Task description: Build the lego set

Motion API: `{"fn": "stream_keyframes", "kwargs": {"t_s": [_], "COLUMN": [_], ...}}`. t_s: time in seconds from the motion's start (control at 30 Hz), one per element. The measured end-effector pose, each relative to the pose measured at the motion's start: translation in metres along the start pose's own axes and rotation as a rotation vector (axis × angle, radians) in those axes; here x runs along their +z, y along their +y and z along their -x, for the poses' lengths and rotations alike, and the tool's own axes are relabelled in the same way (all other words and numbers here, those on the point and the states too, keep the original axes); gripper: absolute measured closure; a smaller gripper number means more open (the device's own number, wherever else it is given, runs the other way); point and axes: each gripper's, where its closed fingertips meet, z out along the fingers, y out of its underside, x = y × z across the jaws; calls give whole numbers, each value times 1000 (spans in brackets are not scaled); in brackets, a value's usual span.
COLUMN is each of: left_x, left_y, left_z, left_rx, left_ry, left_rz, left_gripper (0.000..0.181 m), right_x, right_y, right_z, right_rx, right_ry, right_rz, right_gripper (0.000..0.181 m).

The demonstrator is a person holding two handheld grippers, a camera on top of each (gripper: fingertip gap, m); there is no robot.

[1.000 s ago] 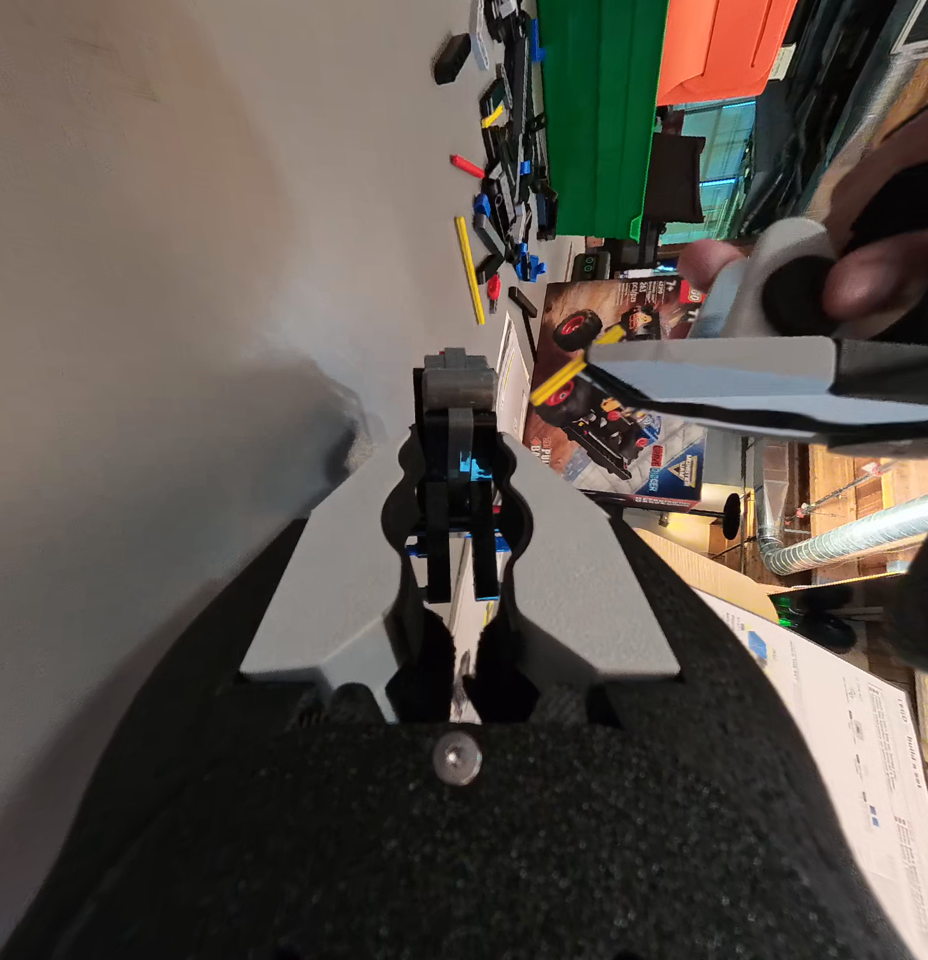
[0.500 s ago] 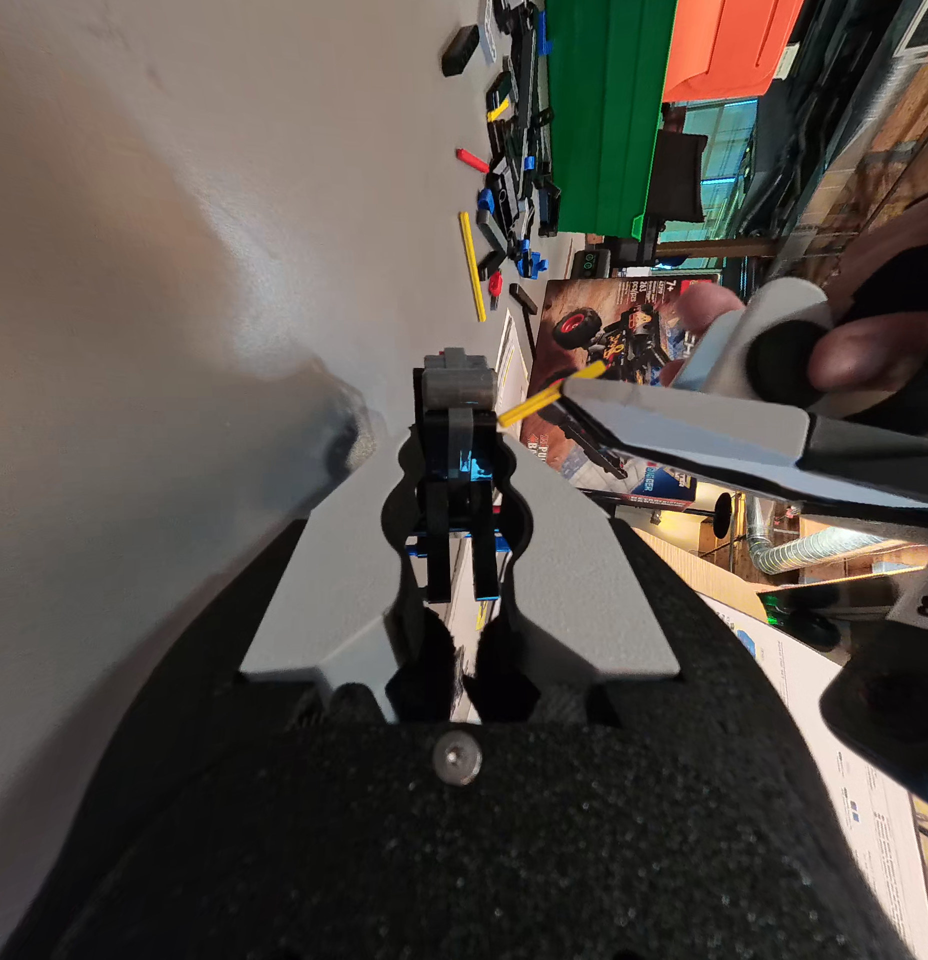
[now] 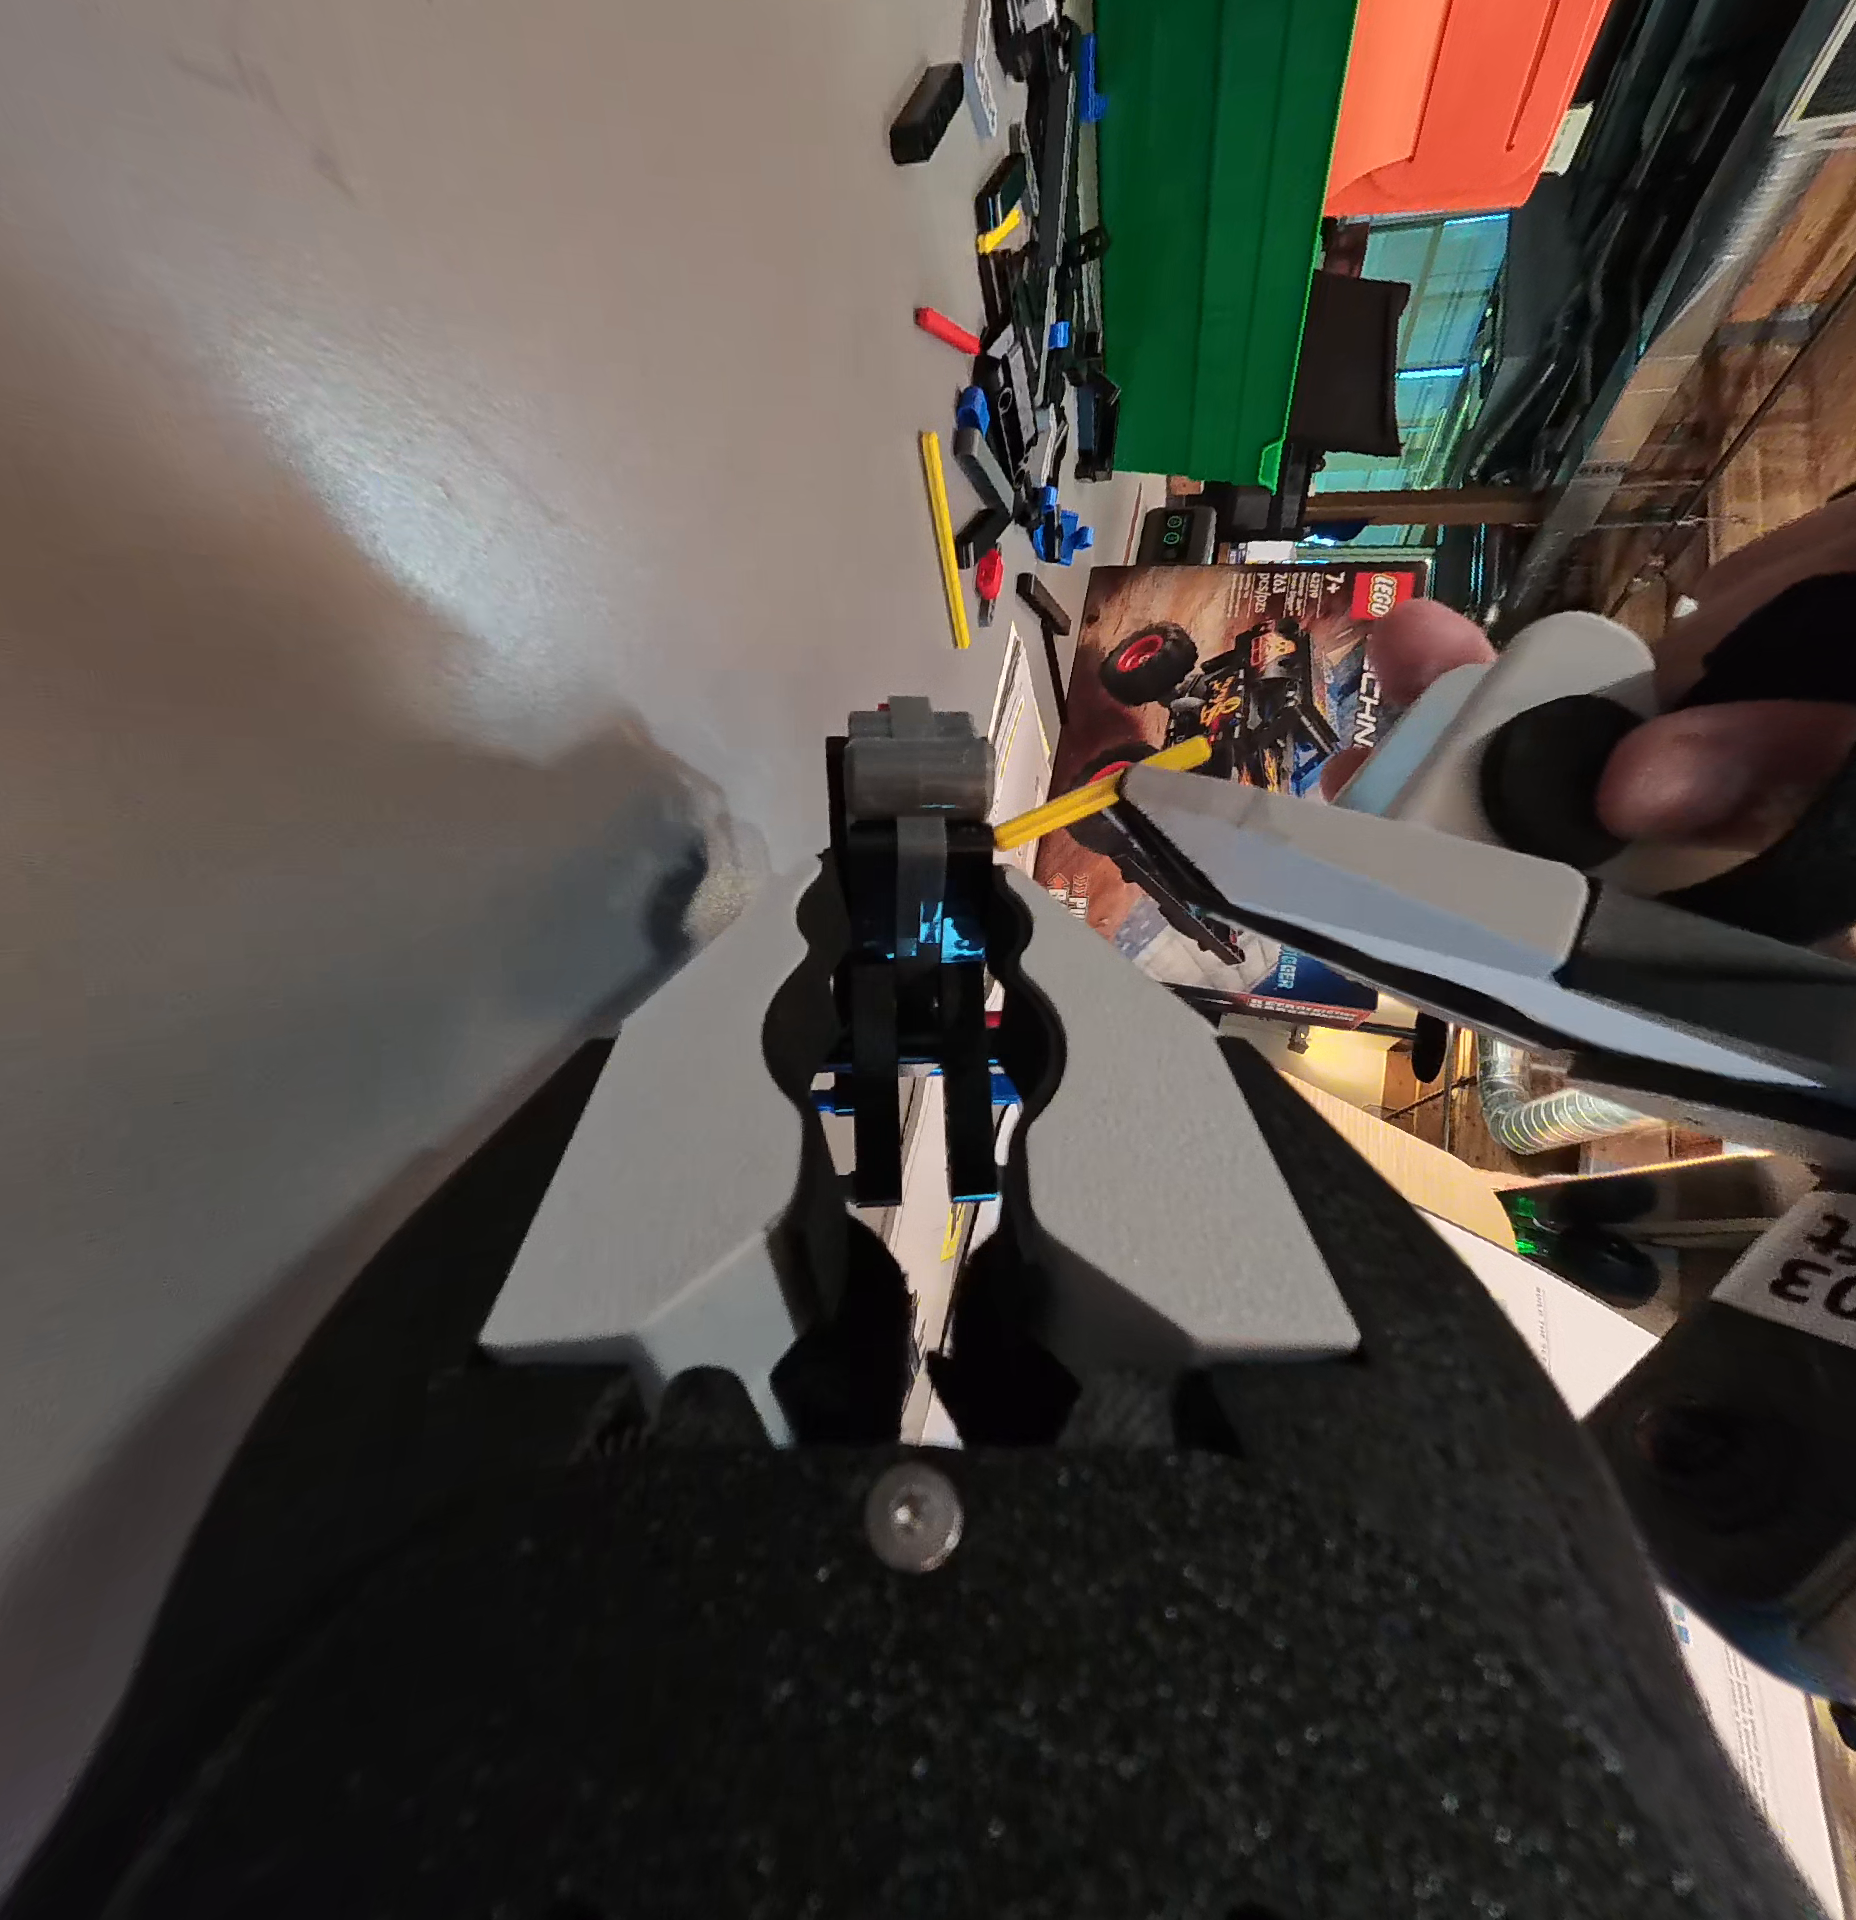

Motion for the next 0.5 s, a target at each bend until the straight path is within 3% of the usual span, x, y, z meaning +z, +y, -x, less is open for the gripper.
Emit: {"fn": "stream_keyframes", "kwargs": {"t_s": [0.5], "left_x": [-1], "left_y": [-2], "left_z": [-3], "left_rx": [27], "left_ry": [-13], "left_rz": [71], "left_gripper": [178], "right_x": [-1], "right_y": [-2], "right_z": [-1], "right_rx": [-3], "right_ry": [2], "right_rz": [-3], "right_gripper": [156]}}
